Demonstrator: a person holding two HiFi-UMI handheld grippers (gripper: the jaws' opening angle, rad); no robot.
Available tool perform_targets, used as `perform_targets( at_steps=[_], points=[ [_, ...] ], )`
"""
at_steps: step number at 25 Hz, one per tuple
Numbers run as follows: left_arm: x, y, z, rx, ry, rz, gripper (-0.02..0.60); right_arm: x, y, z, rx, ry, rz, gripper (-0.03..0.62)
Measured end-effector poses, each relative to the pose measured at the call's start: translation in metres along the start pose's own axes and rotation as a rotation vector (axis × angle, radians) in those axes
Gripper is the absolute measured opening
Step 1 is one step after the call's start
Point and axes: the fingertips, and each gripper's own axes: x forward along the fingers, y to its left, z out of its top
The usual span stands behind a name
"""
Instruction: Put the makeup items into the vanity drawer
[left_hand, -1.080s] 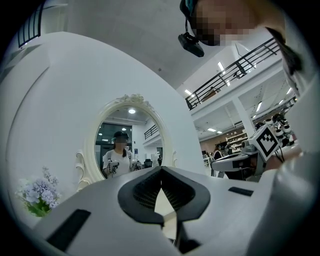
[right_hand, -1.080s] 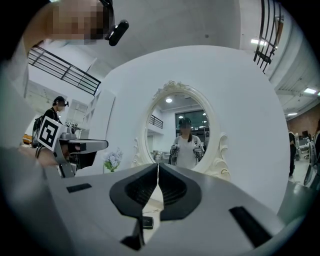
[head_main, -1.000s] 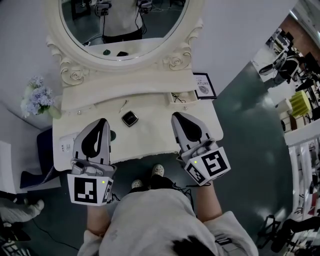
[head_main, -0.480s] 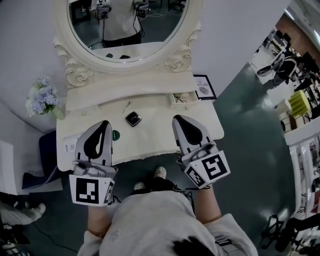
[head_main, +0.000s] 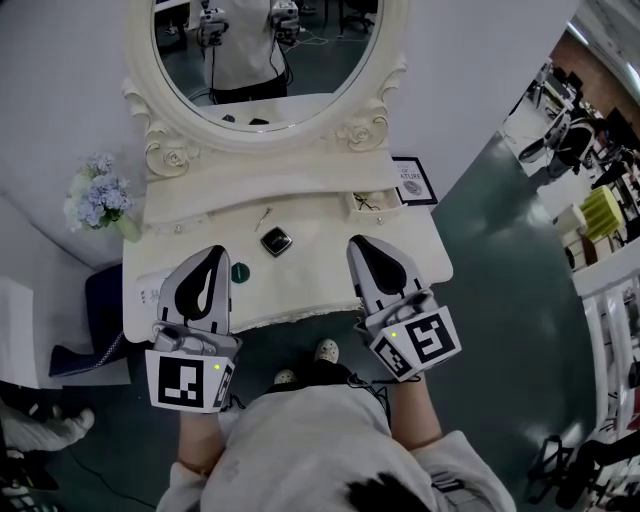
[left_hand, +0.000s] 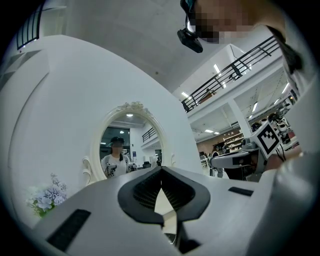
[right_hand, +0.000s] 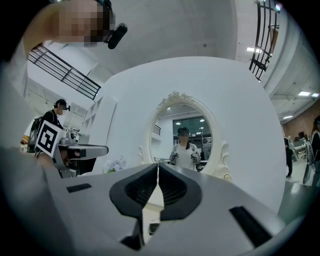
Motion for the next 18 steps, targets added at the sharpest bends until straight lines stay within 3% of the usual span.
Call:
perform_targets(
  at_steps=[18],
  points=[
    [-0.011,0.010,0.003,0.005,-0.006,0.013,0.014,0.007,0.017,0.004,-0.011,0.003,0.017,0.023]
  ],
)
